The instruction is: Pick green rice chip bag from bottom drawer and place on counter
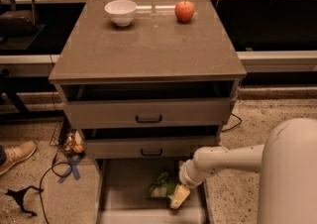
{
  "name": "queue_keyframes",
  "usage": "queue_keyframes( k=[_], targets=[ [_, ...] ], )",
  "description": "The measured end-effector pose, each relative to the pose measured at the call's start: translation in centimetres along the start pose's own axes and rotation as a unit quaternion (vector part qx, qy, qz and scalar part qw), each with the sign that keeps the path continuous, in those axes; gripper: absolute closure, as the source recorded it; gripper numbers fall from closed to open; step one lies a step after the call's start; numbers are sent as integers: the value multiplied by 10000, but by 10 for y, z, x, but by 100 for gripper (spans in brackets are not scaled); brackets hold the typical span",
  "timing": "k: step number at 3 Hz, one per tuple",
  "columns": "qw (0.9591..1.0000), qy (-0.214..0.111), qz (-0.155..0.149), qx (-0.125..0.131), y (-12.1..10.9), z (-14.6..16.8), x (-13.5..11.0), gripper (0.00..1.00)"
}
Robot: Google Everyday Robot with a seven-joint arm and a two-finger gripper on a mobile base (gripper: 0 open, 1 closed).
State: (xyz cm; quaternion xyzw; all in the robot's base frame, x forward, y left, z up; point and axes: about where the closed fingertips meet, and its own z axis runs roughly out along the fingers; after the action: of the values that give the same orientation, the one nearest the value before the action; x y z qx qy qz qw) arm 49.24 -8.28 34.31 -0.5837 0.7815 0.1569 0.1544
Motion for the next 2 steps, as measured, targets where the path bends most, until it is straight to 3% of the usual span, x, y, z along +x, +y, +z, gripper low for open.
queue_keyframes(
  k=[2],
  targets=[
    [9986,119,-460,-230,-8,70,16,0]
  ],
)
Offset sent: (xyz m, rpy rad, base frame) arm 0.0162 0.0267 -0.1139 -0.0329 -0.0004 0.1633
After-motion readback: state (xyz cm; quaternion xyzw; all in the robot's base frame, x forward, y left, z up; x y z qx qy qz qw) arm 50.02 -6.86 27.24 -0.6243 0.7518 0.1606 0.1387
